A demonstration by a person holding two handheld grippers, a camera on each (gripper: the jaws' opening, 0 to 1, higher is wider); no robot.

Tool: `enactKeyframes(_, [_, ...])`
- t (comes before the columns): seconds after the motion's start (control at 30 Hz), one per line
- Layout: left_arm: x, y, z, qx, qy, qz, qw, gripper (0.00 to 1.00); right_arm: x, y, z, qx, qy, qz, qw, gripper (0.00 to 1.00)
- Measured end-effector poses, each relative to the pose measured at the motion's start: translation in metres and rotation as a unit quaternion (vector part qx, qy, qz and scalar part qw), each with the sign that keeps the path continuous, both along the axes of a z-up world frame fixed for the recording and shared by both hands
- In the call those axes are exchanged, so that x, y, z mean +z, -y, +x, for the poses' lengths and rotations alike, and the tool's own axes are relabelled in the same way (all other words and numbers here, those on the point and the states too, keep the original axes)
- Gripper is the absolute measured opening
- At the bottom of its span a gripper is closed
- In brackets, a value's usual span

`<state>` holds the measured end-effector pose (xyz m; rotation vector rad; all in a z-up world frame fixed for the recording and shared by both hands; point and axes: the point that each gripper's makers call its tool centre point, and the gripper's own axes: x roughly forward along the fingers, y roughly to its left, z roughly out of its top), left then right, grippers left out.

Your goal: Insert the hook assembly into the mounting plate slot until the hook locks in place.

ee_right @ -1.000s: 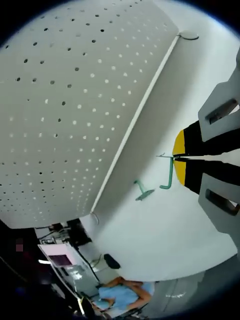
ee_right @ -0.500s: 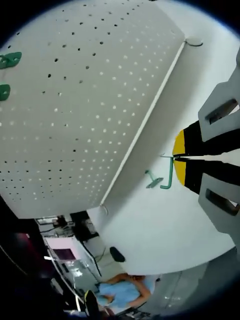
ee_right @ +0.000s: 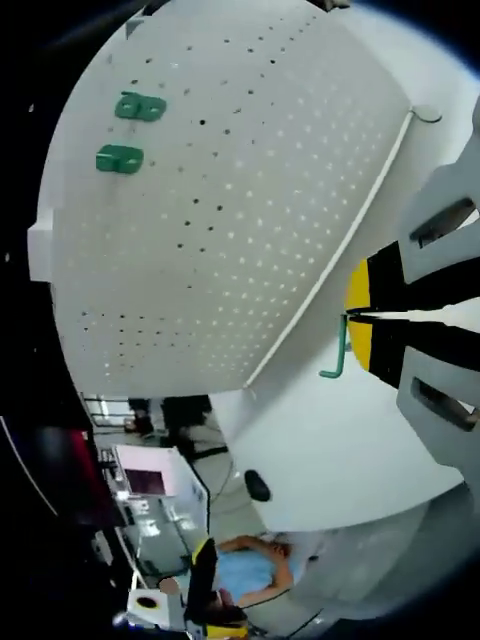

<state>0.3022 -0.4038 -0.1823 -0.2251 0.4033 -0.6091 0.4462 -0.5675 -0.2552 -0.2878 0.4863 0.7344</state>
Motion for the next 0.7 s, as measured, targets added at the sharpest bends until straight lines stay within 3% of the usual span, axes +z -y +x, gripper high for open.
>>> enactKeyframes(0.13, [0.003,-0.003,0.002,0.002,0.006,0.0,1.0,0.89,0.014,-0.005,-0.007,0.005,0.008,0.014,0.9999,0.0])
enactKeyframes(0.2, [0.003,-0.003,0.003,0.002,0.007,-0.001,1.0,0.89,0.021,-0.01,-0.013,0.006,0.004,0.038,0.9992,0.0])
enactKeyframes(0.3, [0.002,-0.004,0.005,0.0,0.006,-0.001,1.0,0.88,0.03,-0.024,-0.027,0.027,-0.012,0.081,0.9963,0.0])
enactKeyframes(0.4, [0.001,-0.002,0.005,-0.004,0.005,0.0,1.0,0.88,0.032,-0.034,-0.042,0.056,-0.021,0.092,0.994,0.0])
enactKeyframes(0.7, [0.0,0.0,0.008,-0.014,0.003,0.0,0.9999,0.87,0.046,-0.058,-0.084,0.089,-0.072,0.185,0.9761,0.0])
